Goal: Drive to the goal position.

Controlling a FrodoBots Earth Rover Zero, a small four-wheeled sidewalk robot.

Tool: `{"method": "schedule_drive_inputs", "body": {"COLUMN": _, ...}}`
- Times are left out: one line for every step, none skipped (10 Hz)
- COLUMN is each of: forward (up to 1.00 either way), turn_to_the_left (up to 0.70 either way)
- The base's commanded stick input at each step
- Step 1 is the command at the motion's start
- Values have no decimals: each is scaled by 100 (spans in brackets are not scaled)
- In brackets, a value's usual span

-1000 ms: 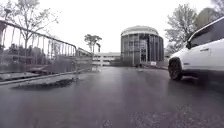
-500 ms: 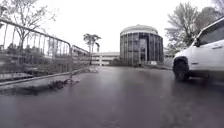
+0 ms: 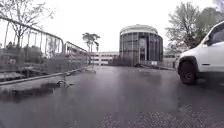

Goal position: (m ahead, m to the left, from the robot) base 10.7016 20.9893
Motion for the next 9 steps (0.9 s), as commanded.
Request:
{"method": "schedule_drive_inputs", "body": {"forward": 100, "turn_to_the_left": 0}}
{"method": "schedule_drive_inputs", "body": {"forward": 100, "turn_to_the_left": 0}}
{"method": "schedule_drive_inputs", "body": {"forward": 100, "turn_to_the_left": 0}}
{"method": "schedule_drive_inputs", "body": {"forward": 100, "turn_to_the_left": 0}}
{"method": "schedule_drive_inputs", "body": {"forward": 100, "turn_to_the_left": 0}}
{"method": "schedule_drive_inputs", "body": {"forward": 100, "turn_to_the_left": 0}}
{"method": "schedule_drive_inputs", "body": {"forward": 100, "turn_to_the_left": 0}}
{"method": "schedule_drive_inputs", "body": {"forward": 100, "turn_to_the_left": 0}}
{"method": "schedule_drive_inputs", "body": {"forward": 100, "turn_to_the_left": 0}}
